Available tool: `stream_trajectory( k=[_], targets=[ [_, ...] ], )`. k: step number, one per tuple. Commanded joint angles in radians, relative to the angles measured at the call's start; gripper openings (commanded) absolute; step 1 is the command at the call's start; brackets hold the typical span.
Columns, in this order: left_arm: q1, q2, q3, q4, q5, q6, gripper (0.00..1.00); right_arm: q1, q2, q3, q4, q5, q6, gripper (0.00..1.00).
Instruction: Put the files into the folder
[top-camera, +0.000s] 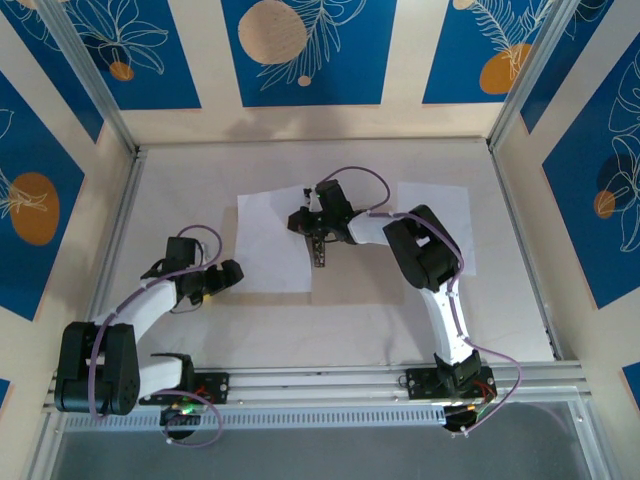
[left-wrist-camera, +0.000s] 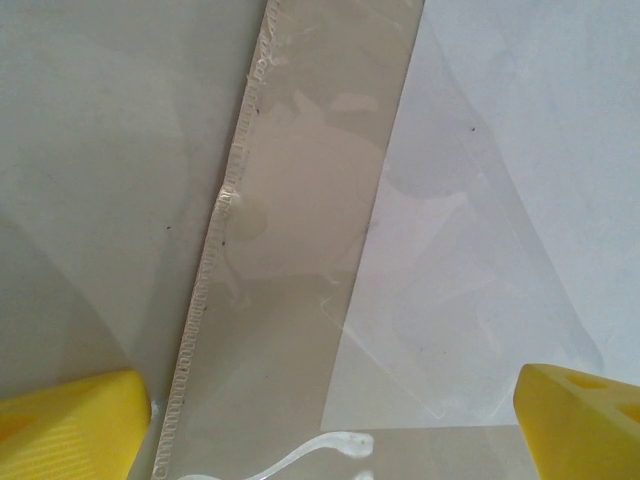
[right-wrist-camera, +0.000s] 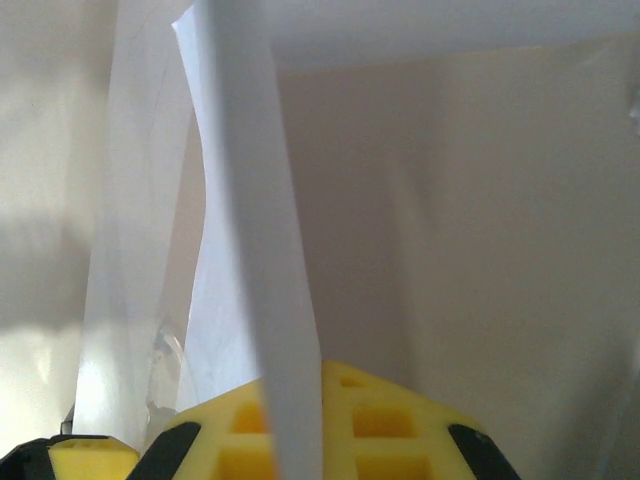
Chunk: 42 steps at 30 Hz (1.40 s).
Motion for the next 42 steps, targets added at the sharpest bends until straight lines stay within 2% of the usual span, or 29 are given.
stream_trajectory(
  k=[1, 17, 23, 25, 42],
  targets=[
    [0.016, 0.011, -0.001, -0.002, 0.007, 0.019, 0.96, 0.016, -0.006, -0.012, 0.027, 0.020, 0.021, 0.01],
    [0.018, 0.013, -0.002, -0.002, 0.007, 0.017, 0.96, 0.044, 0.019, -0.001, 0.033, 0.012, 0.033, 0.01],
    [0.018, 0.014, -0.002, -0.001, 0.007, 0.017, 0.96, 0.041, 0.045, 0.033, -0.007, -0.040, -0.010, 0.01],
    [0.018, 0.014, -0.002, 0.000, 0.007, 0.017, 0.96, 0.041, 0.049, 0.018, 0.030, -0.059, -0.001, 0.01],
    [0.021, 0.022, 0.001, 0.003, 0.009, 0.018, 0.96, 0.049, 0.083, 0.079, -0.007, -0.112, -0.039, 0.01]
  ],
)
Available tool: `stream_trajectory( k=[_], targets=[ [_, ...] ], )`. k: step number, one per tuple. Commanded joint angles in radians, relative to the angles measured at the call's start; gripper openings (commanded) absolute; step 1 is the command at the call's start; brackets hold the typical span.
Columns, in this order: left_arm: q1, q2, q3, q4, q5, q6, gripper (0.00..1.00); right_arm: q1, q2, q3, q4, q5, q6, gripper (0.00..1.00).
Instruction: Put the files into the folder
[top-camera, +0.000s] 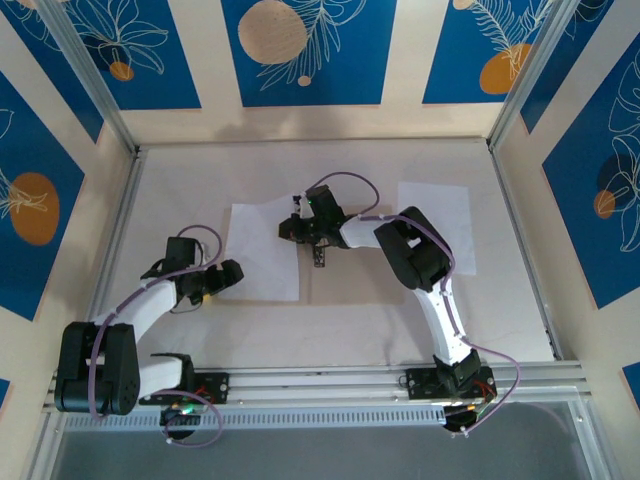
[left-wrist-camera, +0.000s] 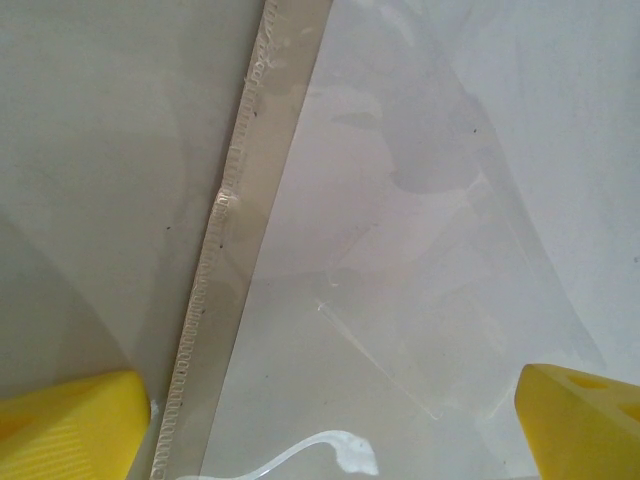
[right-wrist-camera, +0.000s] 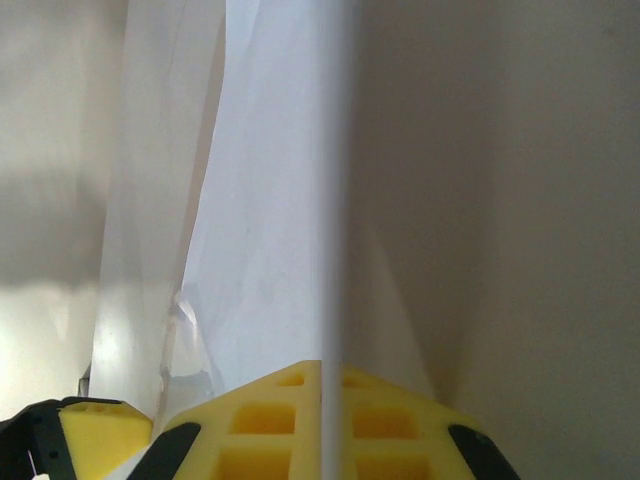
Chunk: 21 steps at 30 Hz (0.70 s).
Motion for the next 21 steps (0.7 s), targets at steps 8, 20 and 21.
stream_trajectory(
  k=[8, 20, 21],
  targets=[
    [0.021, 0.024, 0.002, 0.001, 0.008, 0.017, 0.96, 0.009, 0.048, 0.082, -0.057, -0.060, -0.052, 0.01],
    [0.022, 0.030, 0.003, 0.004, 0.010, 0.017, 0.96, 0.005, 0.014, 0.039, -0.039, -0.045, -0.037, 0.08],
    [0.022, 0.029, 0.002, 0.003, 0.009, 0.017, 0.96, 0.004, 0.011, 0.045, -0.052, -0.045, -0.041, 0.14]
  ],
)
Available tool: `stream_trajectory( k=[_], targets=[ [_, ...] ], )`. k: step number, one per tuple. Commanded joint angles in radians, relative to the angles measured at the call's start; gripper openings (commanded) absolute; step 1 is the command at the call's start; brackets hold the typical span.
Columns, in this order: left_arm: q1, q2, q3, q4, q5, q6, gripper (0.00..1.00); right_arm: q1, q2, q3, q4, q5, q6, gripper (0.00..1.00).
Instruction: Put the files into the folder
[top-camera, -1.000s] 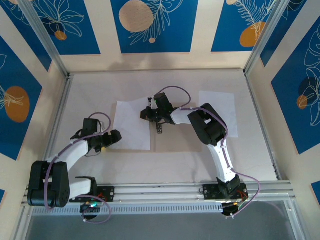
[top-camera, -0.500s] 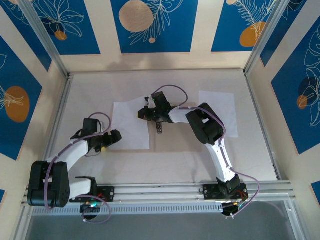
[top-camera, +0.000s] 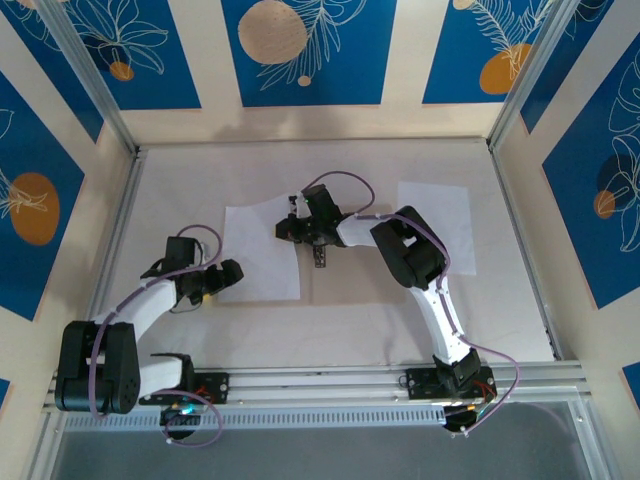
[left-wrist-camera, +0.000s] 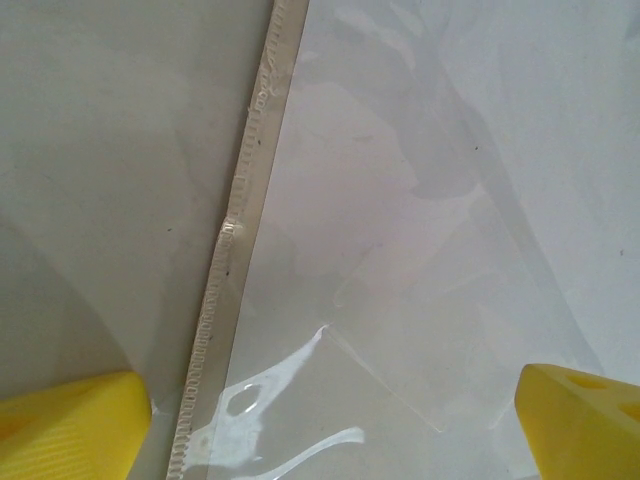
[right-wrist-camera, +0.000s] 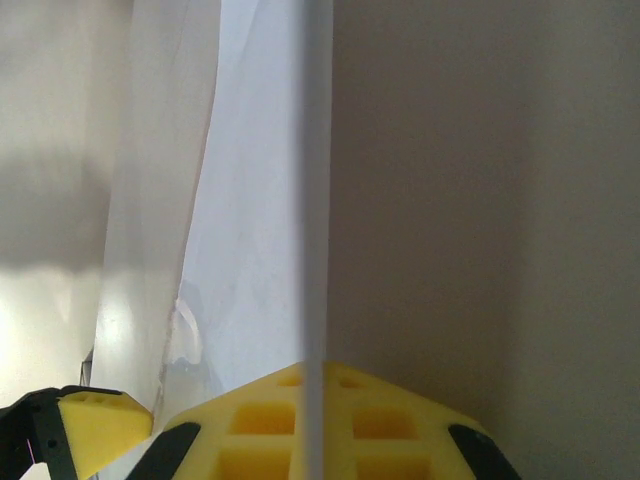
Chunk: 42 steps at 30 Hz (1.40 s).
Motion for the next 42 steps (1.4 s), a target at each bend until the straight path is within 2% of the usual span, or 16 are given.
stream_trajectory(
  k=[1, 5, 13, 20, 25, 30, 33, 37, 42],
  targets=[
    [0.018, 0.023, 0.000, 0.003, 0.004, 0.018, 0.96, 0.000, -0.030, 0.009, -0.049, -0.007, -0.025, 0.20],
    [0.018, 0.024, 0.002, 0.000, 0.004, 0.015, 0.96, -0.010, -0.084, 0.014, -0.113, 0.014, -0.059, 0.39],
    [0.016, -0.022, 0.054, -0.070, -0.063, 0.024, 0.96, -0.032, -0.265, 0.051, -0.375, 0.100, -0.193, 0.53],
    [-0.013, -0.097, 0.177, -0.172, -0.153, 0.045, 0.96, -0.081, -0.462, -0.029, -0.510, 0.167, -0.255, 0.55],
    [-0.132, -0.070, 0.297, -0.201, -0.233, 0.072, 0.95, -0.139, -0.580, -0.191, -0.514, 0.195, -0.220, 0.55],
    [-0.308, 0.079, 0.443, -0.200, -0.314, 0.123, 0.93, -0.176, -0.639, -0.361, -0.528, 0.241, -0.177, 0.54],
    [-0.384, 0.218, 0.539, -0.195, -0.316, 0.162, 0.92, -0.198, -0.647, -0.441, -0.537, 0.276, -0.136, 0.54],
    [-0.441, 0.373, 0.634, -0.164, -0.313, 0.219, 0.92, -0.202, -0.648, -0.513, -0.520, 0.297, -0.104, 0.53],
    [-0.456, 0.537, 0.731, -0.164, -0.307, 0.301, 0.92, -0.196, -0.636, -0.556, -0.511, 0.317, -0.064, 0.52]
  ],
)
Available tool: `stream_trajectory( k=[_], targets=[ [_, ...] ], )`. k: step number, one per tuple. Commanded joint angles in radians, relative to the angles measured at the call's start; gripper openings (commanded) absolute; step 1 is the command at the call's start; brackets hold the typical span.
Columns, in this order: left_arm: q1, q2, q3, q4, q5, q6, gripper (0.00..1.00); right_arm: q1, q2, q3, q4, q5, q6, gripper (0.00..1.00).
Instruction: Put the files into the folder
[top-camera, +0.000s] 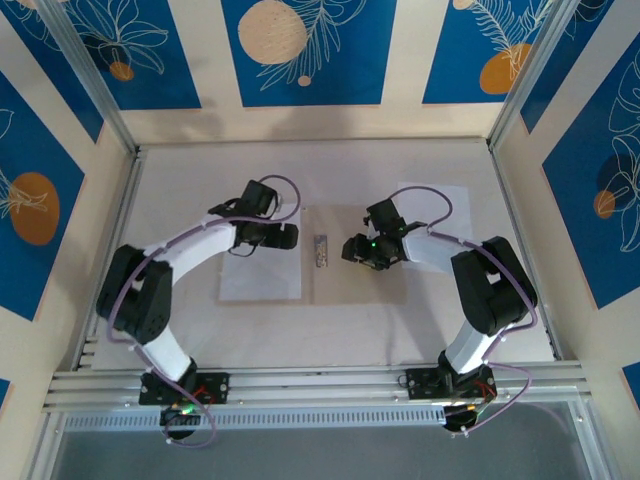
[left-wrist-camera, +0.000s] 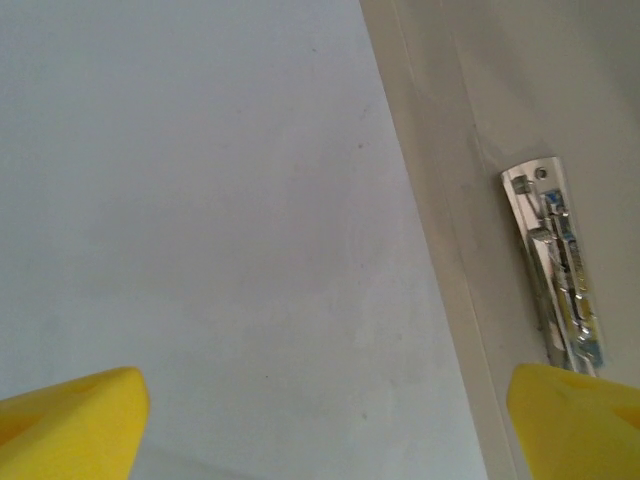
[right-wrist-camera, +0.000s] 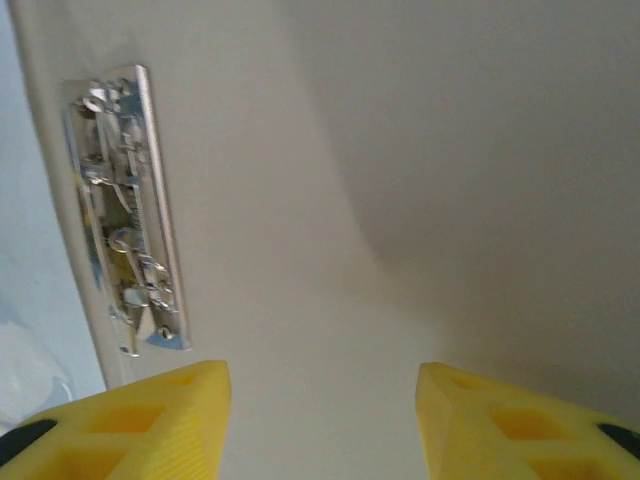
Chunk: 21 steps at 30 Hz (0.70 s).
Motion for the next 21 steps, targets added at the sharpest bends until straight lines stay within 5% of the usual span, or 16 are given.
stream_trajectory(
  k=[1, 21],
  targets=[
    [-0.005, 0.079, 0.075, -0.023, -0.014, 0.097, 0.92, 0.006, -0.015, -0.023, 0.009, 0.032, 0.048, 0.53],
    [-0.010, 0.237, 0.095, -0.030, -0.020, 0.265, 0.91, 0.035, -0.020, -0.108, 0.053, 0.074, 0.135, 0.51]
  ],
)
